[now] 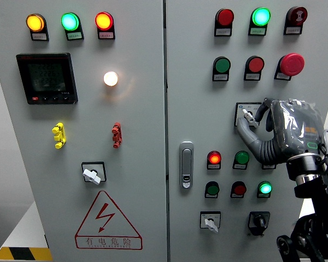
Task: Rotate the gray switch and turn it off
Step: 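Rotate the gripped white knob with the right hand, turning the wrist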
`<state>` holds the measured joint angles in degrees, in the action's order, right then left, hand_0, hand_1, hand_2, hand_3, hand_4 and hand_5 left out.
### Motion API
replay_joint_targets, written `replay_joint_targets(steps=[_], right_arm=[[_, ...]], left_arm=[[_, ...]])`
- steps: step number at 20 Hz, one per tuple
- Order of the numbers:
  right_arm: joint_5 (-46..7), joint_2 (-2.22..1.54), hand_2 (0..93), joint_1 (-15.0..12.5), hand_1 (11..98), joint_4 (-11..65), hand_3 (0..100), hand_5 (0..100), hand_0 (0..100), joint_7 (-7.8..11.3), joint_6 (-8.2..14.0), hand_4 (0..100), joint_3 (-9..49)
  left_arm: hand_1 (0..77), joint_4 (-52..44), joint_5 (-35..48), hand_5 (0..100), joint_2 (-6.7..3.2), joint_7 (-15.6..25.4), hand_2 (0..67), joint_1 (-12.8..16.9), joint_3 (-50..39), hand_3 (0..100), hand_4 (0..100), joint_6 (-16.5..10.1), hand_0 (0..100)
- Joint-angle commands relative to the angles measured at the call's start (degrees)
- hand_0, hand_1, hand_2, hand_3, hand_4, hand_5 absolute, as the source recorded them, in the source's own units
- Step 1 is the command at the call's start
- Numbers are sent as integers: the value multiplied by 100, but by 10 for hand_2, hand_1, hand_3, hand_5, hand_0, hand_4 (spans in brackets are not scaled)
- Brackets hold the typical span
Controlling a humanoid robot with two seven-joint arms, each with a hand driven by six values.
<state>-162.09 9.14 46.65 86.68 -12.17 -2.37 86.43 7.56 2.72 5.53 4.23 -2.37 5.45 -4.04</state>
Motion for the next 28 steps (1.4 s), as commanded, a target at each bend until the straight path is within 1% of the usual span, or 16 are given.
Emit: replay_joint_targets(steps=[1, 5, 6, 13, 15, 16, 23, 25, 28], right_arm=[[2, 0, 682, 2, 348, -2, 890, 1000, 499, -13, 0, 1000, -21], [2, 0, 688, -7, 344, 7, 888, 1000, 537, -13, 8, 1000, -21], [2, 9, 691, -7, 344, 7, 887, 1000, 543, -13, 8, 1000, -30], [2, 9, 707, -16, 353, 7, 887, 1000, 583, -13, 8, 1000, -30], [-6, 9, 714, -25, 352, 7, 887, 1000, 597, -75, 0, 1000, -30], [-6, 0, 715, -25, 351, 7, 887, 1000, 601, -84, 0, 1000, -39], [-6, 0, 729, -25, 348, -2, 885, 1000, 625, -92, 0, 1000, -48], [-6, 0, 740, -25, 351, -2, 884, 1000, 629, -154, 0, 1000, -100], [-6, 0, 749, -25, 352, -19, 884, 1000, 638, -189, 0, 1000, -118]], left_arm=[[0, 0, 1, 109, 1, -1, 134, 0, 0, 188, 83, 0, 845], [0, 0, -8, 109, 1, -1, 134, 0, 0, 188, 83, 0, 845], [0, 0, 0, 109, 1, -1, 134, 0, 0, 188, 83, 0, 845], [0, 0, 1, 109, 1, -1, 134, 0, 0, 188, 83, 0, 844], [0, 0, 1, 109, 1, -1, 134, 0, 0, 188, 83, 0, 844], [0, 0, 1, 109, 1, -1, 134, 0, 0, 188, 83, 0, 844], [0, 0, 1, 109, 1, -1, 134, 0, 0, 187, 83, 0, 844], [0, 0, 1, 109, 1, -1, 134, 0, 0, 187, 83, 0, 844], [0, 0, 1, 109, 1, -1, 134, 0, 0, 187, 83, 0, 844]])
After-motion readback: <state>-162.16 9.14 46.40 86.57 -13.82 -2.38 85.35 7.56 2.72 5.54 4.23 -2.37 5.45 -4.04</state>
